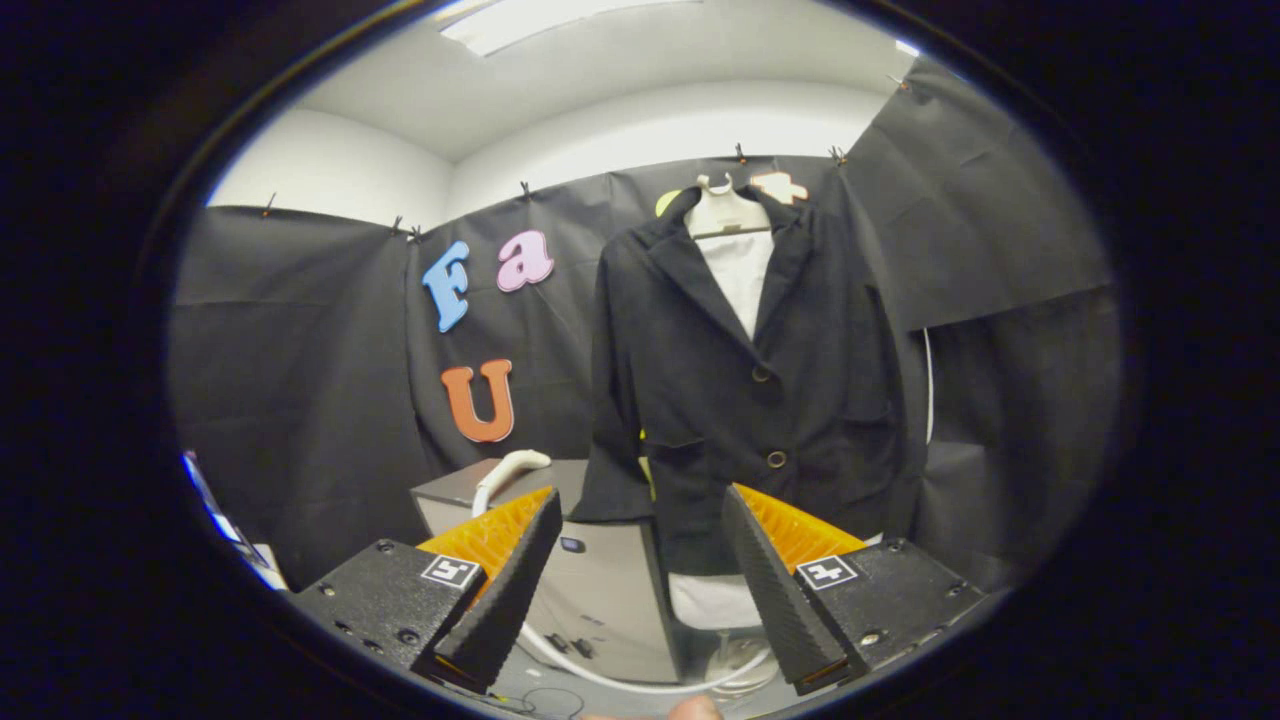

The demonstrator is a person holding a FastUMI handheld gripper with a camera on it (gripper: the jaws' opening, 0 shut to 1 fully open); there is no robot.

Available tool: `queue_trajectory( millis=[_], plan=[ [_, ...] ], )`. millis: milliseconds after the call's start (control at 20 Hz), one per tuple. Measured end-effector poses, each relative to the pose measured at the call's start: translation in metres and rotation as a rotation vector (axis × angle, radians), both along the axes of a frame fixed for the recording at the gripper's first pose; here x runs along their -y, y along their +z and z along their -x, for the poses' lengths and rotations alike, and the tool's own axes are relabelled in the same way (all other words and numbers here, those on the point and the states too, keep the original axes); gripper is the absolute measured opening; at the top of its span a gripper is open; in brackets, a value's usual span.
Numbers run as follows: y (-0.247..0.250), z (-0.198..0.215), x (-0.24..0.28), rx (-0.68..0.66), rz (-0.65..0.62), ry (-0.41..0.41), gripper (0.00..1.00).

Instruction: Iron the clothes twice with a garment steamer, once on the left side and once on the right side.

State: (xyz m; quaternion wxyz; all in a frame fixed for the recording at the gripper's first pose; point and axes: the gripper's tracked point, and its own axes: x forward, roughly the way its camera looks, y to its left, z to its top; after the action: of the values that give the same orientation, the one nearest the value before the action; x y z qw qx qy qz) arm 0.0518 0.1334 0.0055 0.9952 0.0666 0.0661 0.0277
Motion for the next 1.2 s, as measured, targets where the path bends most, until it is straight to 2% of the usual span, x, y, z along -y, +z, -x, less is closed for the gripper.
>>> queue_trajectory(
  millis=[150, 450, 900, 1200],
  plan=[
    [0.006, -0.018, -0.041, -0.033, -0.006, 0.014, 0.99],
    [0.011, -0.072, -0.119, -0.064, 0.016, 0.105, 0.99],
    [-0.042, -0.224, -0.225, -0.281, -0.001, 0.237, 0.99],
    [-0.091, -0.324, -0.278, -0.417, 0.083, 0.248, 0.99]
  ],
)
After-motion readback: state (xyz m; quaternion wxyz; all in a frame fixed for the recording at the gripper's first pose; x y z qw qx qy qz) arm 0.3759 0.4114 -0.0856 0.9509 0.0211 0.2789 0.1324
